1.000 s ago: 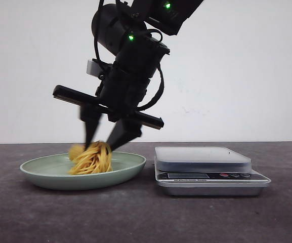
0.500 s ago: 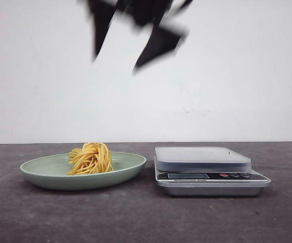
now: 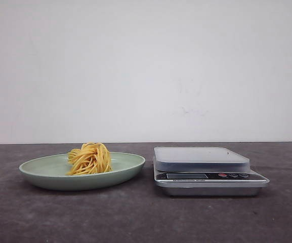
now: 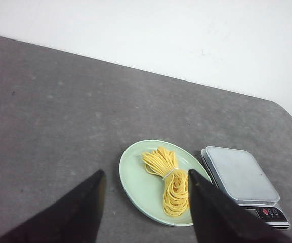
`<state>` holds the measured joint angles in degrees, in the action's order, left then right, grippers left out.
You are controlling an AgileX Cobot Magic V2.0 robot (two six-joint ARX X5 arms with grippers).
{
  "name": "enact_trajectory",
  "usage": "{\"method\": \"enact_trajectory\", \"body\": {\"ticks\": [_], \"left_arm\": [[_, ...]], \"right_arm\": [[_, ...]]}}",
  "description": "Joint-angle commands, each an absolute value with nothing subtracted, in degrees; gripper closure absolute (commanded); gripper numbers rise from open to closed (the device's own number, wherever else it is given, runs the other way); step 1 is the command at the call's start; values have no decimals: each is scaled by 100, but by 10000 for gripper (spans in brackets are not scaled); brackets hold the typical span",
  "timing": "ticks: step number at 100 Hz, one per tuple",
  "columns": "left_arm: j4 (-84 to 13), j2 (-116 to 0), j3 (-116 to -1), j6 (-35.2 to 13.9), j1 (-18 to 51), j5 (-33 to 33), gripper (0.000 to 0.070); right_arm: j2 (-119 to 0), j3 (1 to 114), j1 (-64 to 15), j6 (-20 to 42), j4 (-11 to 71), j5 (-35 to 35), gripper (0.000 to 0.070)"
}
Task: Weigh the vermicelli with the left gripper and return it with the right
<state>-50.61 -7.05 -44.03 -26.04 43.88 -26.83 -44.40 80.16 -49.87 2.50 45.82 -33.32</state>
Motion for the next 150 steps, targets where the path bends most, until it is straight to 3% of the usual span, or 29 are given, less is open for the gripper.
{"method": "enact_trajectory", "body": {"ticks": [1,23,38,62,80,93,98,101,106,108,150], "left_arm": [[-4954,-705,-4456,-2480,4416,-2696,390],[-4952,-705,-4456,-2462,4416,-2698,390],[-4950,-705,-4456,-2440,4416,-2698,390],[-4941,-705,-4434,-2425,4416,-2698,390],[-4646,-705,-4235,-2399,4416,-2698,390],[-4375,-716,-4066,-2327,4416,-2698,392],[-4370,-735,-4053,-2316,4416,-2703,410],[-4370,-746,-4053,-2287,4416,-2703,470],[-4370,-749,-4053,-2147,4416,-2703,700],[-4366,-749,-4053,-2108,4416,-2705,699],[-4379,-749,-4056,-2056,4416,-2700,700]], "right_arm": [[-4130,8093,-5096,165,5004,-3564,179],[-2788,7717,-5113,770,6700,-4305,221],[-1776,6810,-5107,1341,6855,-4305,220],[-617,4947,-4866,1603,5408,-3074,220],[-652,3907,-4659,1774,3972,-2053,220],[-801,3518,-4670,1809,3164,-1804,224],[-893,3492,-4670,1806,3065,-1809,273],[-952,3492,-4670,1800,3026,-1806,349],[-1024,3492,-4670,1789,2980,-1800,585],[-1044,3492,-4672,1776,2971,-1800,700],[-1085,3494,-4674,1756,2961,-1802,693]]}}
